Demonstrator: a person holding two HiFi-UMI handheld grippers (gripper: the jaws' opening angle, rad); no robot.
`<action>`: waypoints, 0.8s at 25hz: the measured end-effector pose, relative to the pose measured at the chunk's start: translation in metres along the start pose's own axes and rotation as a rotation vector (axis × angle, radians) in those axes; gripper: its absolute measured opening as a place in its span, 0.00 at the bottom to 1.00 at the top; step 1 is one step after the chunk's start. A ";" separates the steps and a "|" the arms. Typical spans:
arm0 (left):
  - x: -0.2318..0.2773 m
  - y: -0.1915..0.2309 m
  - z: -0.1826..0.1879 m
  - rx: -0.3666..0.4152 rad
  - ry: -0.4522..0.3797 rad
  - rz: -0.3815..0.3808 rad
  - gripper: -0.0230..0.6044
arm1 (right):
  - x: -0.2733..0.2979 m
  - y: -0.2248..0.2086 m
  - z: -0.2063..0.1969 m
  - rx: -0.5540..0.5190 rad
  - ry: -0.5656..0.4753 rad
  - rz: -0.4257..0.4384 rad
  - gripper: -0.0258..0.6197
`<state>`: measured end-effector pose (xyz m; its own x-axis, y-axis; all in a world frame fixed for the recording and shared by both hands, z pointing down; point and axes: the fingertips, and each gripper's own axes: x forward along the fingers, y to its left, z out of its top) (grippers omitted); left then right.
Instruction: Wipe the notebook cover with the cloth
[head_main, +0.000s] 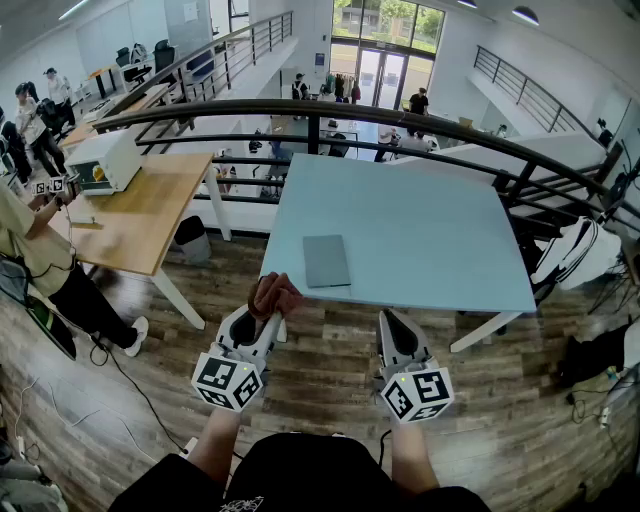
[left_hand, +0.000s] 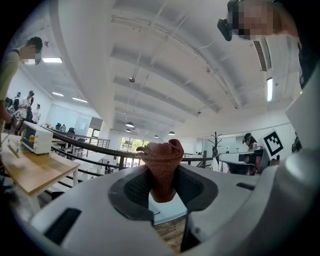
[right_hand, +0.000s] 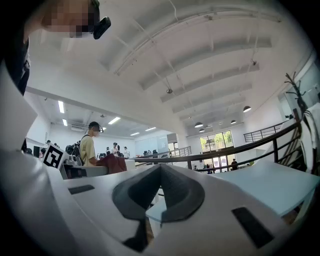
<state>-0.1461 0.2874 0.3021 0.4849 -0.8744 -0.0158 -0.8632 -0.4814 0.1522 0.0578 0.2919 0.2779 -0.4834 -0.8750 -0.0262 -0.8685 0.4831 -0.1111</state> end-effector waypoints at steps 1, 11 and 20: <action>-0.001 0.001 0.000 0.003 0.000 0.005 0.24 | -0.002 0.001 0.000 -0.003 0.001 -0.002 0.05; -0.014 0.017 0.002 0.020 0.010 0.026 0.24 | -0.008 0.009 -0.003 0.016 0.009 -0.019 0.05; -0.021 0.023 0.003 0.000 -0.001 -0.002 0.24 | -0.010 0.021 -0.001 0.085 -0.035 0.005 0.05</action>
<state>-0.1763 0.2949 0.3026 0.4867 -0.8734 -0.0167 -0.8621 -0.4834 0.1520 0.0445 0.3110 0.2772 -0.4819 -0.8741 -0.0613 -0.8530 0.4840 -0.1950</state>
